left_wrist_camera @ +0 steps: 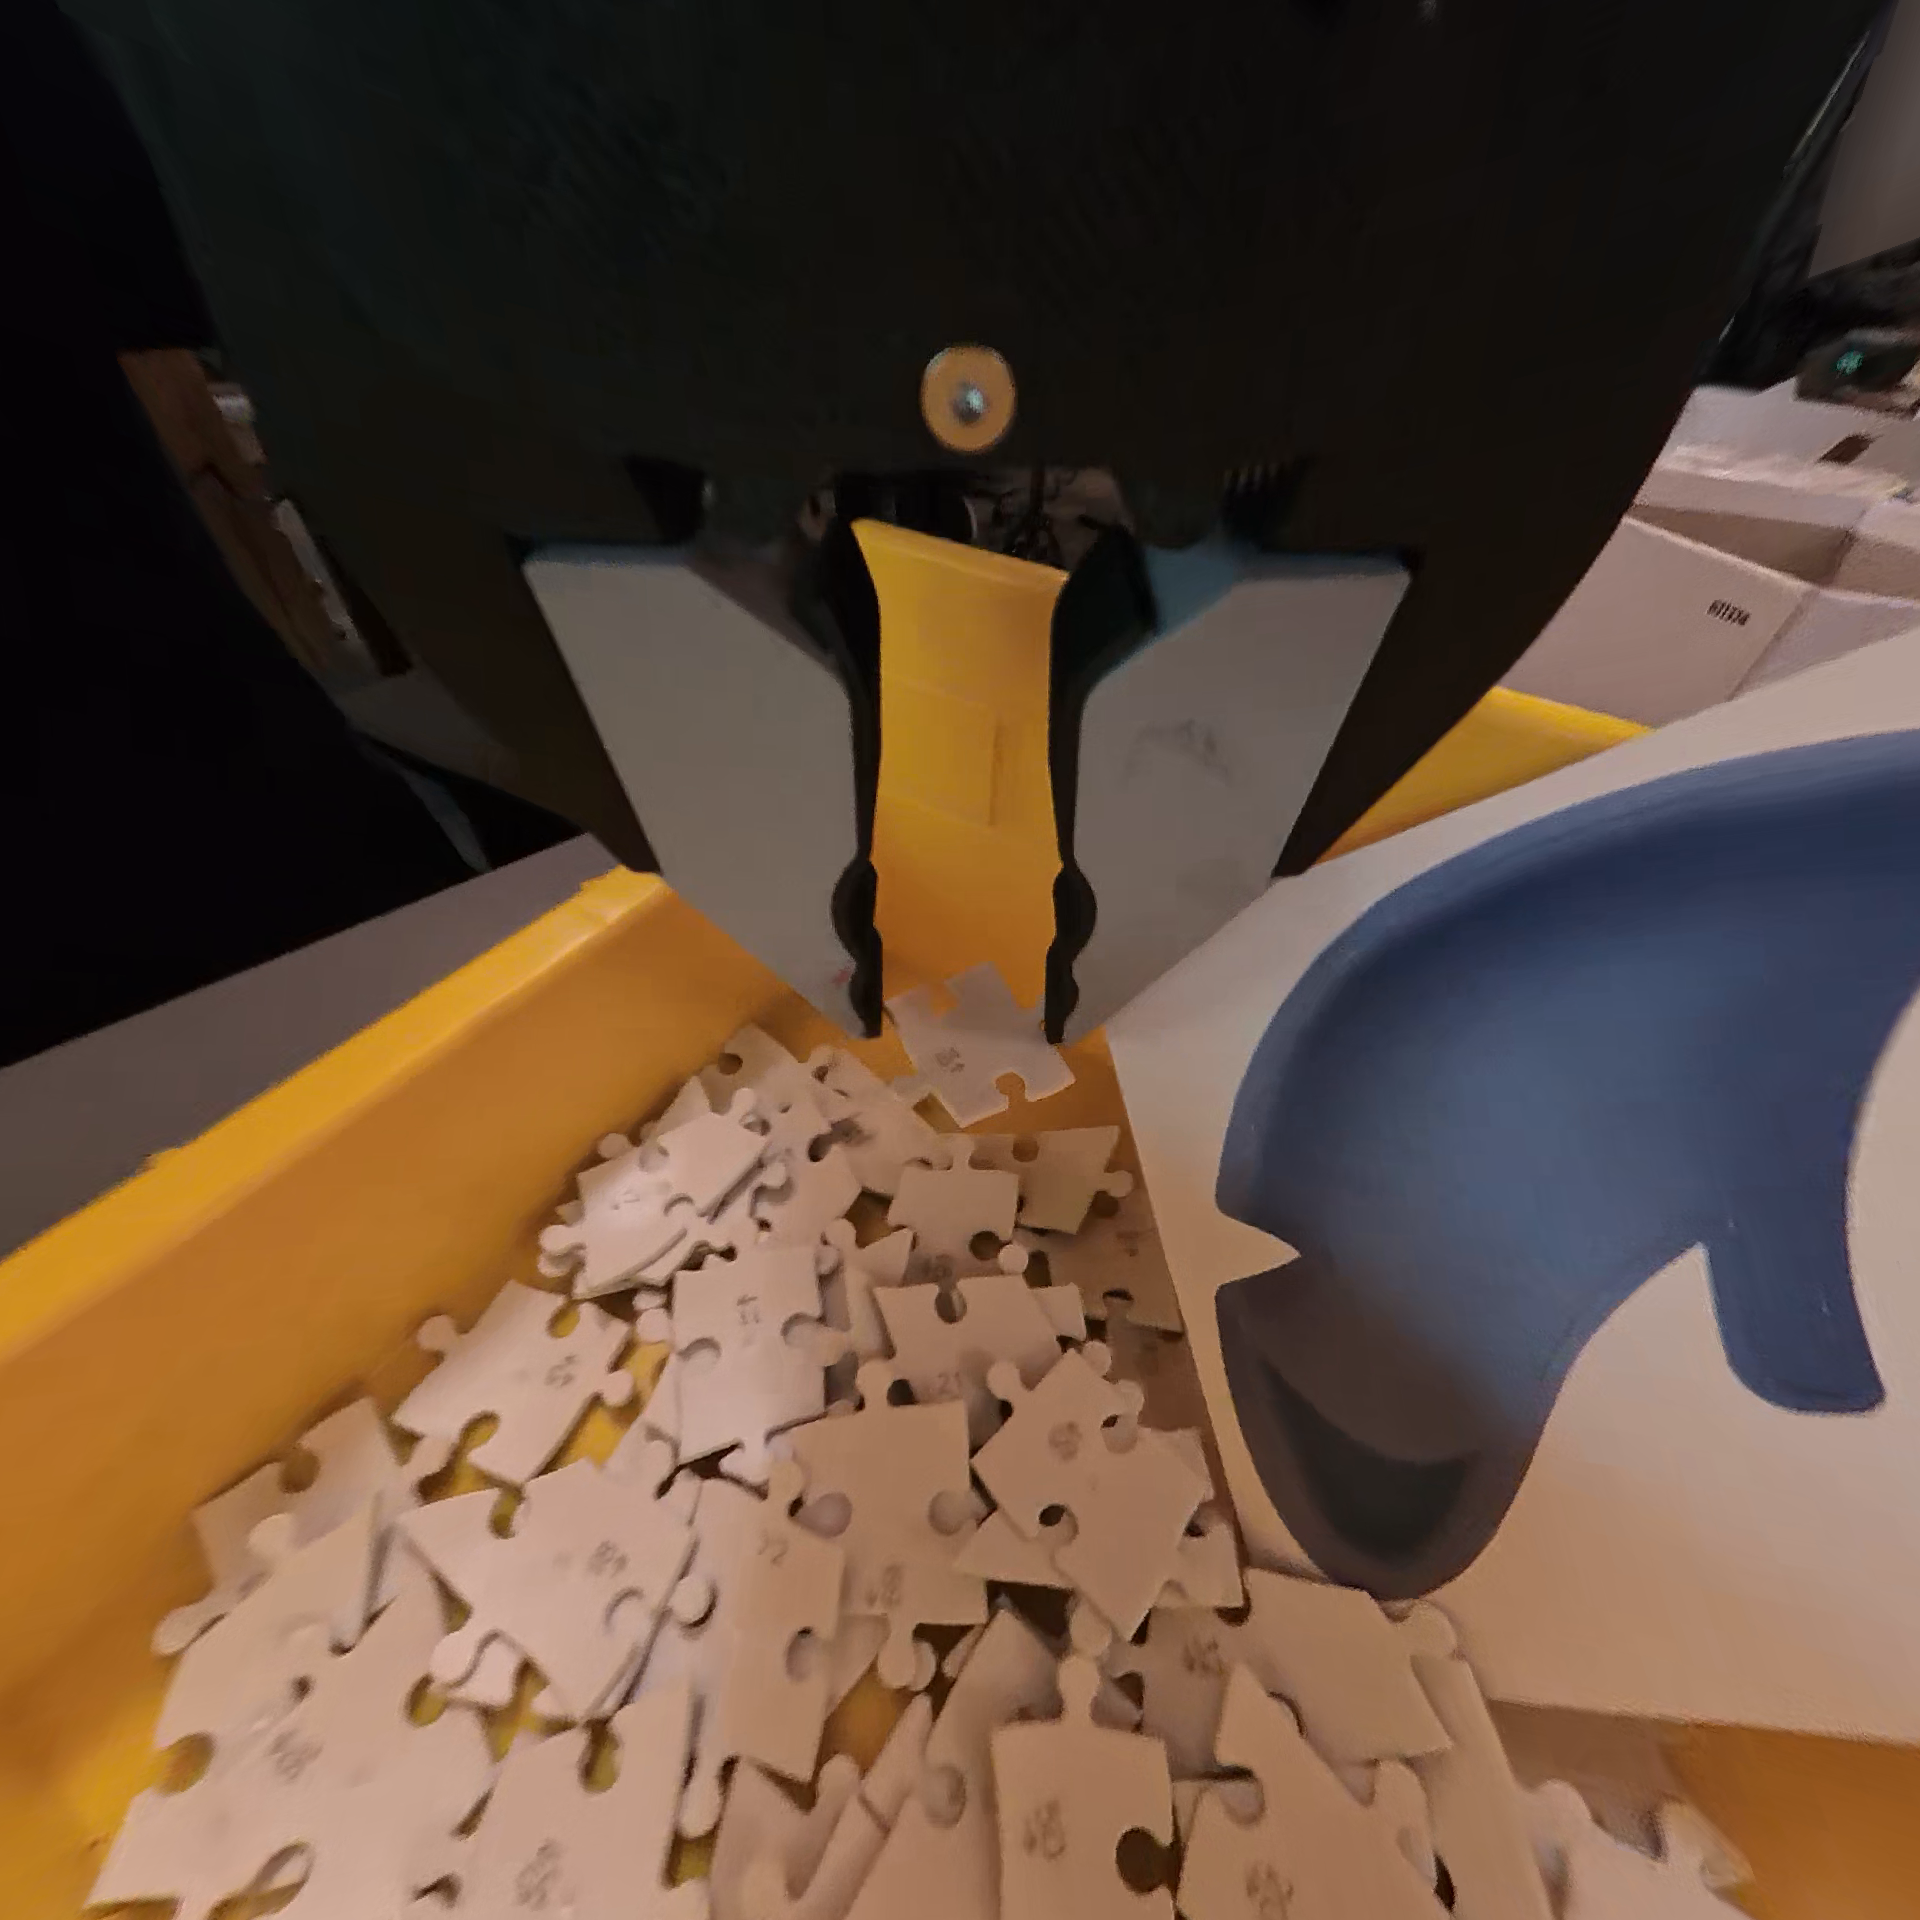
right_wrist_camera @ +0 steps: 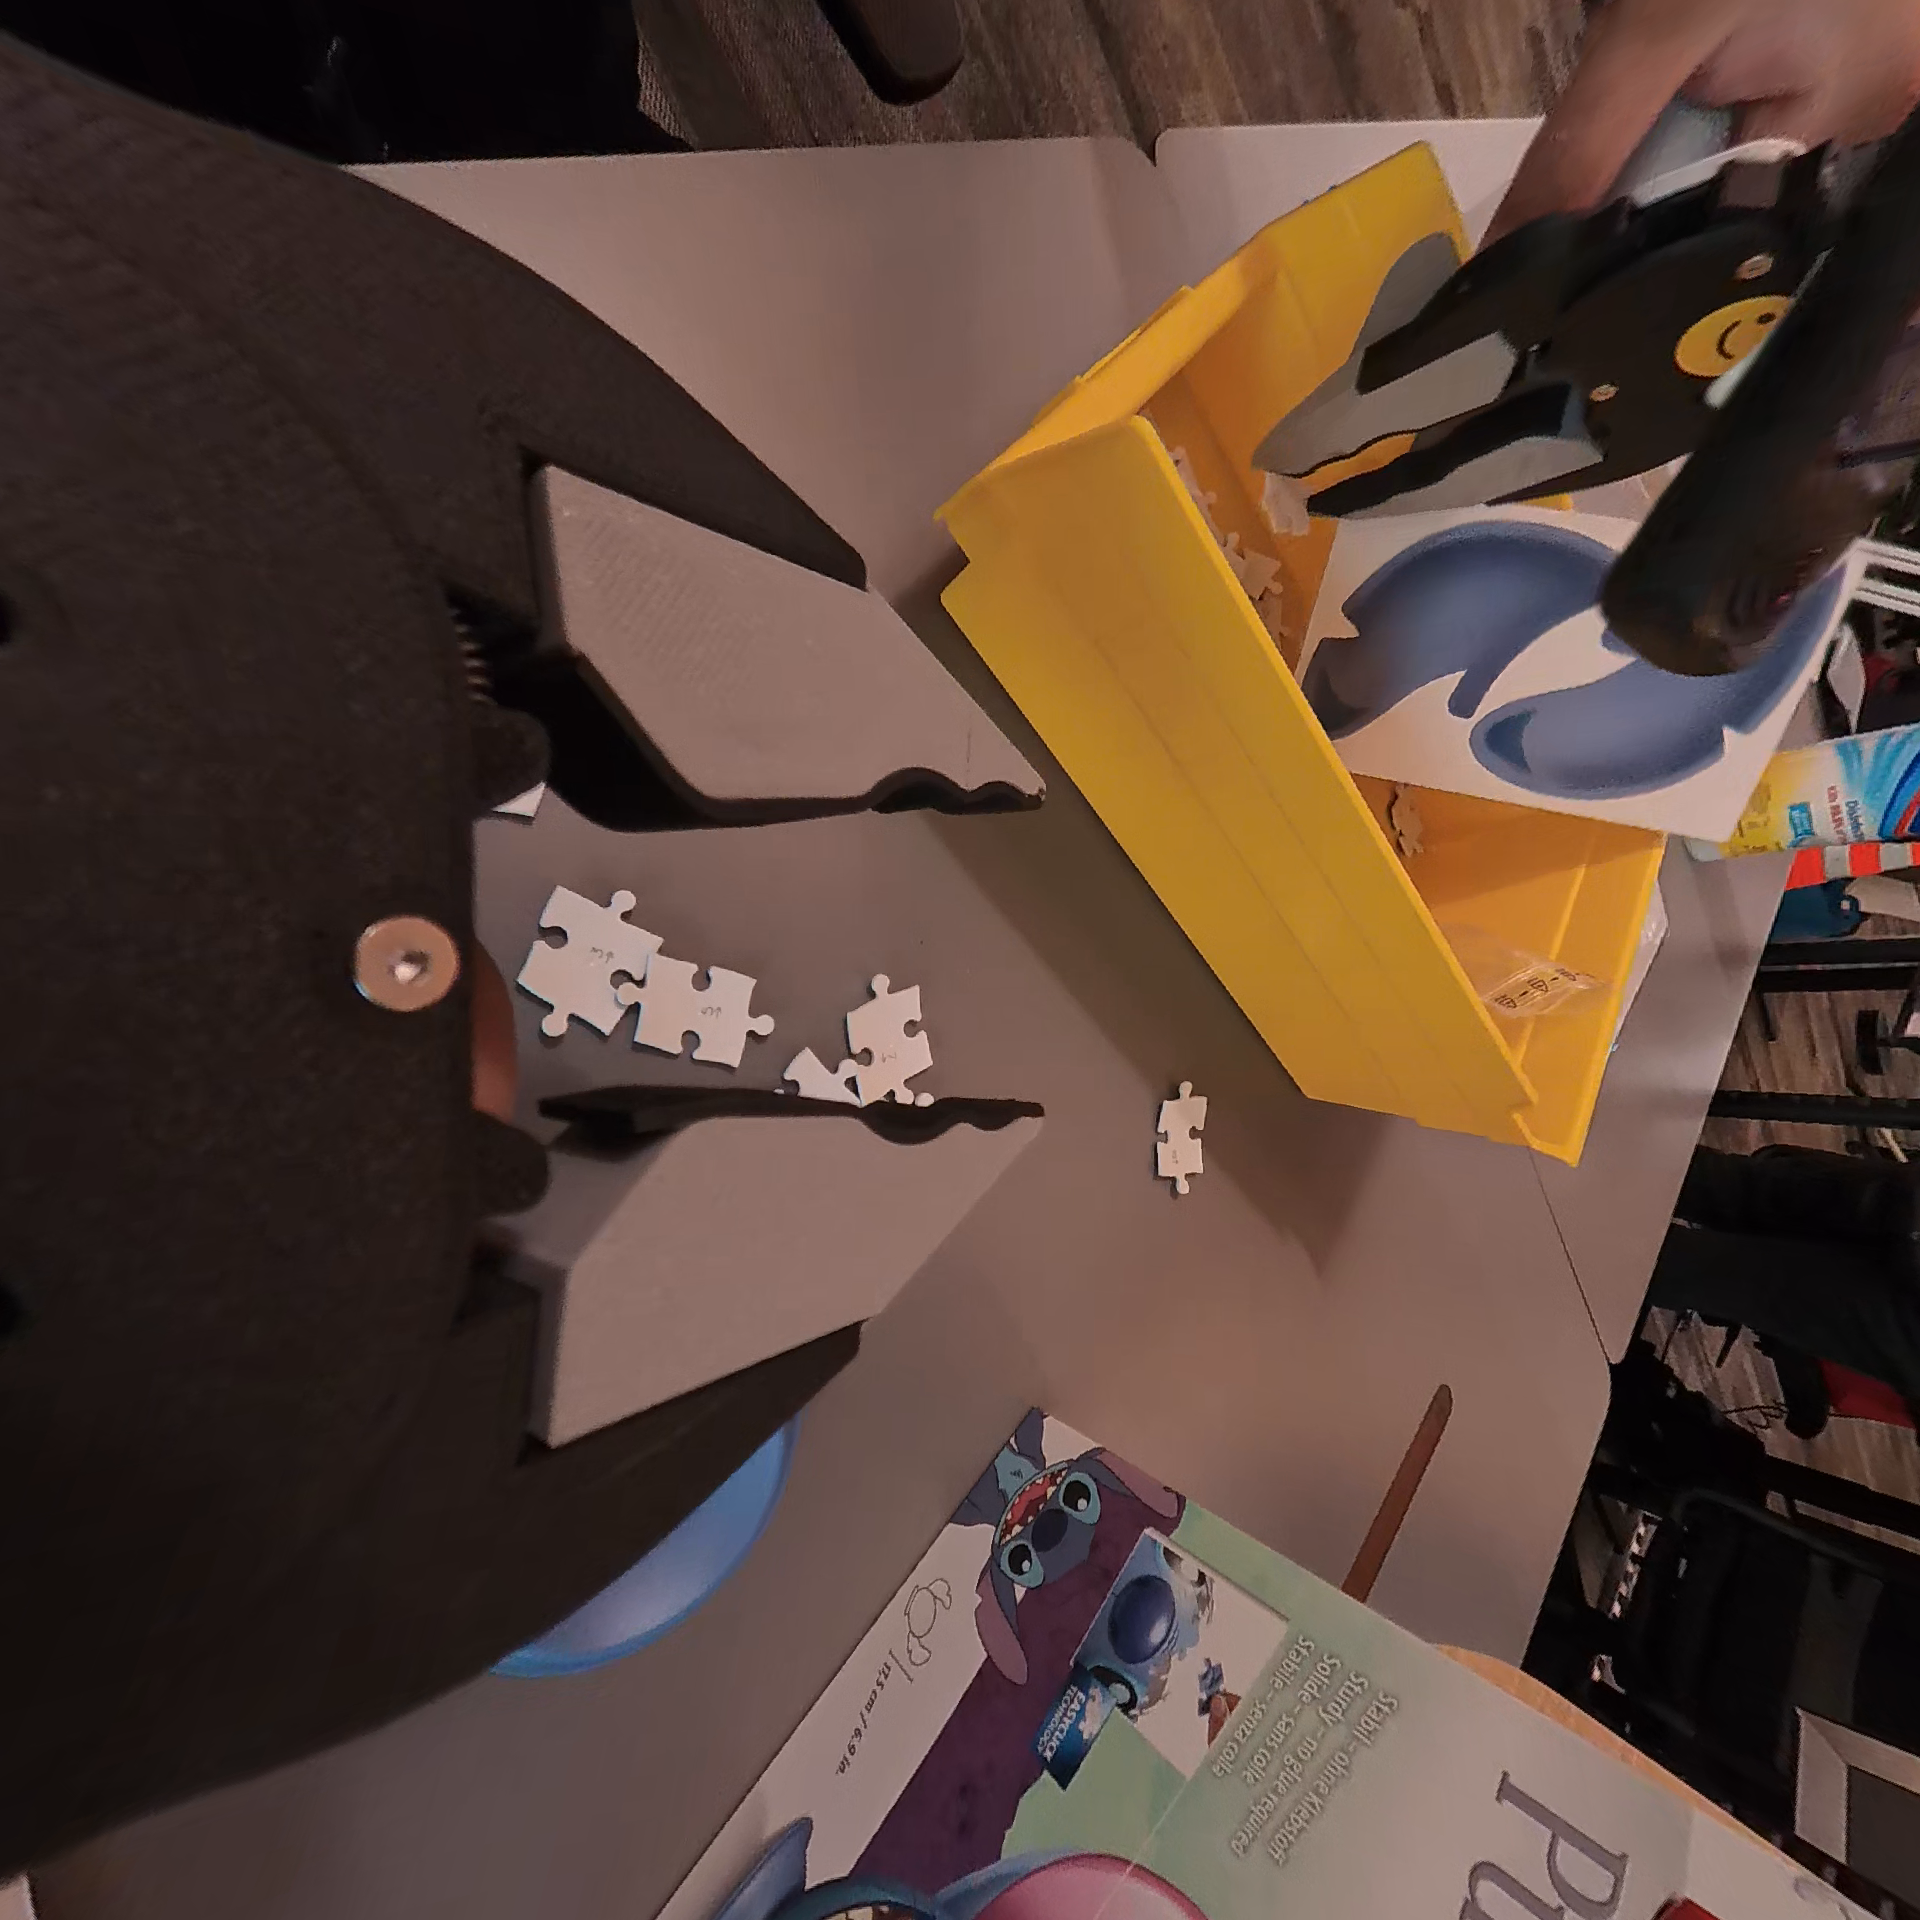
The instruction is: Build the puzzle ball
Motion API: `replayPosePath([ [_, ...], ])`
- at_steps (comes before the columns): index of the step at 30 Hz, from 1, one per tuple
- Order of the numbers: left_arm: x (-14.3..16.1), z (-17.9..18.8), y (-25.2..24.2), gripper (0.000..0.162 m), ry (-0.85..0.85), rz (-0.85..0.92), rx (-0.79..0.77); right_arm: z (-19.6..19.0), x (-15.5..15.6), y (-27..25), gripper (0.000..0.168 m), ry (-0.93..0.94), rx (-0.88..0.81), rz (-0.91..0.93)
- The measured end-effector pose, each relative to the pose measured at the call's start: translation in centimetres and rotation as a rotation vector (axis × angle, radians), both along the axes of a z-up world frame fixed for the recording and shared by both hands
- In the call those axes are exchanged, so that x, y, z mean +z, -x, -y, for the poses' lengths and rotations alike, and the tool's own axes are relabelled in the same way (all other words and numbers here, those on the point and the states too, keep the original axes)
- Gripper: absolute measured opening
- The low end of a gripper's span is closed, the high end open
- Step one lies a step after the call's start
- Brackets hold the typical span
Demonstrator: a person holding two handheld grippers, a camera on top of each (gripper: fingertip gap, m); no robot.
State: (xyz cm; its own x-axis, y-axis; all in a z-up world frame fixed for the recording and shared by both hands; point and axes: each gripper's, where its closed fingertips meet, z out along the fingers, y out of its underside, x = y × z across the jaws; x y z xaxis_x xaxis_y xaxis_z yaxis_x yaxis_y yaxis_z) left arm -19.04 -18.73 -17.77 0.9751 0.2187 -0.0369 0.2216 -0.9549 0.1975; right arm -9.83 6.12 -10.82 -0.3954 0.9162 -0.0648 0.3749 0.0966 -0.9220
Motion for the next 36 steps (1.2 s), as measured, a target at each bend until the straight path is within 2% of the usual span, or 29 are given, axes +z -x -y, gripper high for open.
replayPosePath([
  [6,-2.0,1.5,-0.9,0.029,0.14,-0.017,-0.064,0.0,-0.1,0.0,0.052,0.002,-0.003,0.003],
  [11,-1.9,1.7,-0.2,0.029,0.139,-0.042,-0.053,0.2,-0.1,-0.1,0.052,0.002,0.004,0.002],
  [14,-1.5,1.5,-1.2,0.043,0.1,0.013,-0.049,0.3,-0.2,0.0,0.053,-0.002,0.007,0.006],
  [16,-0.9,1.1,-1.5,0.054,0.052,0.03,-0.056,0.2,-0.3,0.0,0.053,-0.003,0.006,0.01],
  [19,0.3,0.7,-1.7,0.052,-0.036,0.037,-0.042,0.1,-0.4,0.0,0.052,0.0,0.002,0.01],
  [23,3.5,0.3,0.0,0.059,-0.194,-0.024,0.007,0.0,-0.3,0.1,0.052,-0.001,0.001,0.01],
  [29,7.7,0.6,6.0,0.066,-0.467,-0.087,0.247,0.2,-0.2,0.0,0.052,-0.003,0.003,0.003],
  [36,7.4,-0.5,12.7,0.071,-0.726,-0.02,0.514,-0.3,0.0,0.0,0.052,0.002,-0.011,-0.002],
])
